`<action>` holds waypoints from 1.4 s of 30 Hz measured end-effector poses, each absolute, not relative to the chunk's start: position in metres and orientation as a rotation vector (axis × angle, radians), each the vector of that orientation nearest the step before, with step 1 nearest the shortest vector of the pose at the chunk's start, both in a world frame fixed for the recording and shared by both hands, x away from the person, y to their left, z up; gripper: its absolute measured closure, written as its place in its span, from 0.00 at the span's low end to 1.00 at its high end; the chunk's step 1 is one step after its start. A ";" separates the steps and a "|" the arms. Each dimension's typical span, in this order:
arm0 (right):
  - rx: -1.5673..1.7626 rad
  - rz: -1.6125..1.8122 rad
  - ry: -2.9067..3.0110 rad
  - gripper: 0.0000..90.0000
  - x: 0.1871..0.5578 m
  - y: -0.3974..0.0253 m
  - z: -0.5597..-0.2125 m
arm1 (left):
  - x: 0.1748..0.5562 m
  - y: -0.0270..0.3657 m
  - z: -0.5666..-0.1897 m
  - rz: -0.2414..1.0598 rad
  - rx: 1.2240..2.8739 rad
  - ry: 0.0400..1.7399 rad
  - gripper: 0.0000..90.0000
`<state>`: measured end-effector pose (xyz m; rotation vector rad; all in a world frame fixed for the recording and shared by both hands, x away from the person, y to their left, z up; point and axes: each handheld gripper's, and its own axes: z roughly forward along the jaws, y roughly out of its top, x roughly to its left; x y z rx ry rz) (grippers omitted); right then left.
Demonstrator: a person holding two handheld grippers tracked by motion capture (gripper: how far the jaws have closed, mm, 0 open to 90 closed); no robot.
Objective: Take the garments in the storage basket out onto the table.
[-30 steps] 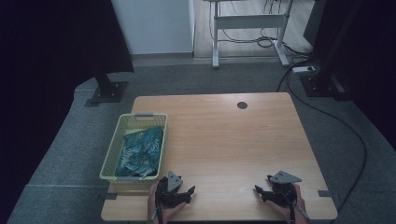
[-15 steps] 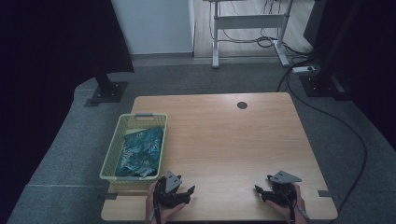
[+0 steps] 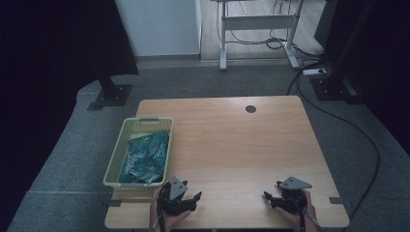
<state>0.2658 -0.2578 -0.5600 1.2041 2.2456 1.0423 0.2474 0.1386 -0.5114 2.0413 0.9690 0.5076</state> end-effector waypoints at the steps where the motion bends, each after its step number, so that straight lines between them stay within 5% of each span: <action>1: 1.204 1.042 2.245 0.35 0.266 -0.258 -0.560 | 0.247 0.139 -0.510 0.509 2.041 0.968 0.36; 42: 1.205 1.042 2.245 0.35 0.266 -0.258 -0.560 | 0.251 0.137 -0.477 0.539 2.024 0.929 0.34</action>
